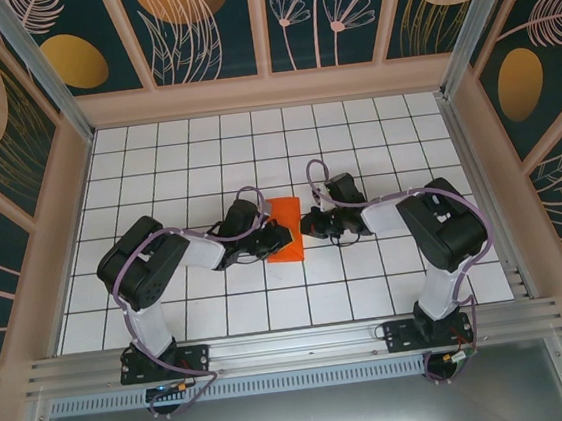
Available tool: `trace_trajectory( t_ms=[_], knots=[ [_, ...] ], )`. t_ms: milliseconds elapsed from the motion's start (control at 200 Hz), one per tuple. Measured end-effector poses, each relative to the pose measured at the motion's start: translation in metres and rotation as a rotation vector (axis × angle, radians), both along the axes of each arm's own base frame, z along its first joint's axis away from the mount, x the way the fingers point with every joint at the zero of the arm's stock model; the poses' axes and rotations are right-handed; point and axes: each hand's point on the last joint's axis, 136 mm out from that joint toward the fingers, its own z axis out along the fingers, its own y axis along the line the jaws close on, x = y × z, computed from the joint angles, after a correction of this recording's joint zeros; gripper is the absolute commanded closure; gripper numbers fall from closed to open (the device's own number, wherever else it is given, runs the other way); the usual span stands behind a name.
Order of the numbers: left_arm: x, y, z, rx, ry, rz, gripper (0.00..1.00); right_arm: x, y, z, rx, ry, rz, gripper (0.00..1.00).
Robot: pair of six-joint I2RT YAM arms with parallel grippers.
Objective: Fold a paper plane with a square sheet of paper (pick it up from the middle)
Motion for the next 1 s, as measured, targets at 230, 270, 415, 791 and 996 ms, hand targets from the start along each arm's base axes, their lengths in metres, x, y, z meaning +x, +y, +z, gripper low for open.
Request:
trace_trajectory(
  t_ms=[230, 270, 415, 791, 996],
  knots=[
    [0.0, 0.0, -0.002, 0.004, 0.005, 0.0, 0.93, 0.0, 0.0, 0.0, -0.003, -0.001, 0.002, 1.0],
    [0.0, 0.0, -0.002, 0.004, 0.004, 0.0, 0.93, 0.0, 0.0, 0.0, -0.003, -0.001, 0.002, 1.0],
    [0.0, 0.0, -0.002, 0.005, 0.002, -0.002, 0.93, 0.0, -0.001, -0.001, -0.005, -0.001, 0.001, 0.99],
    [0.0, 0.001, -0.007, 0.033, 0.007, -0.005, 0.95, 0.001, -0.004, 0.004, -0.026, -0.01, -0.019, 0.81],
    [0.001, 0.002, -0.008, 0.042, 0.012, -0.002, 0.95, 0.007, -0.008, 0.026, -0.031, -0.068, -0.047, 0.83]
  ],
)
